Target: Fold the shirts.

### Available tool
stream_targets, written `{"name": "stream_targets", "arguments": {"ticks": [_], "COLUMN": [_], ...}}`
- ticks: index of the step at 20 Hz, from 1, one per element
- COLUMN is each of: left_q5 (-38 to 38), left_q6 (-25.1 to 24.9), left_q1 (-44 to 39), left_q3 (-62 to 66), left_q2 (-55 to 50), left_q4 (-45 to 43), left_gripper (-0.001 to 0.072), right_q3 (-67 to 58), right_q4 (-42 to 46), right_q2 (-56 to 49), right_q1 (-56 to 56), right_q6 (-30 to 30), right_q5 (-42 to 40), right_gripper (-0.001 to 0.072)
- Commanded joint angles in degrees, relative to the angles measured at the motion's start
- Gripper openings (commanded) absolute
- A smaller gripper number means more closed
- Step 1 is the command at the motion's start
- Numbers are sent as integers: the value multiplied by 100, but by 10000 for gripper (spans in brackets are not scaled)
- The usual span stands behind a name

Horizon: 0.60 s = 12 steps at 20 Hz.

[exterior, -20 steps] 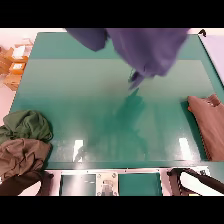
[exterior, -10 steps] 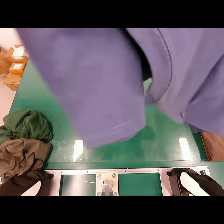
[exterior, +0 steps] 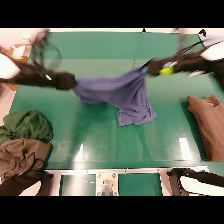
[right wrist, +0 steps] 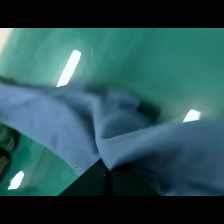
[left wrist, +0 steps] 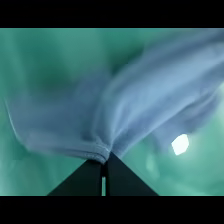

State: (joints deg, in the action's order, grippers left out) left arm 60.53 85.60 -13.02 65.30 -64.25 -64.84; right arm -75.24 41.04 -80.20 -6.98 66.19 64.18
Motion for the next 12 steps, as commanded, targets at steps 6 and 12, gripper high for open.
{"name": "stream_targets", "arguments": {"ticks": [6, 12], "left_q5": [-813, -557], "left_q6": [-321, -433], "left_q1": [63, 468], "left_q3": [-221, 31], "left_q2": [-1639, -1641], "left_q4": [-407, -435], "left_gripper": [22, 22], "right_q3": [-168, 1808], "right_q4": [-50, 400], "right_q2": [-1113, 671], "right_q1": [706, 1263], "right_q6": [450, 903], "right_q5": [1123, 1191], "right_gripper": [291, 424]}}
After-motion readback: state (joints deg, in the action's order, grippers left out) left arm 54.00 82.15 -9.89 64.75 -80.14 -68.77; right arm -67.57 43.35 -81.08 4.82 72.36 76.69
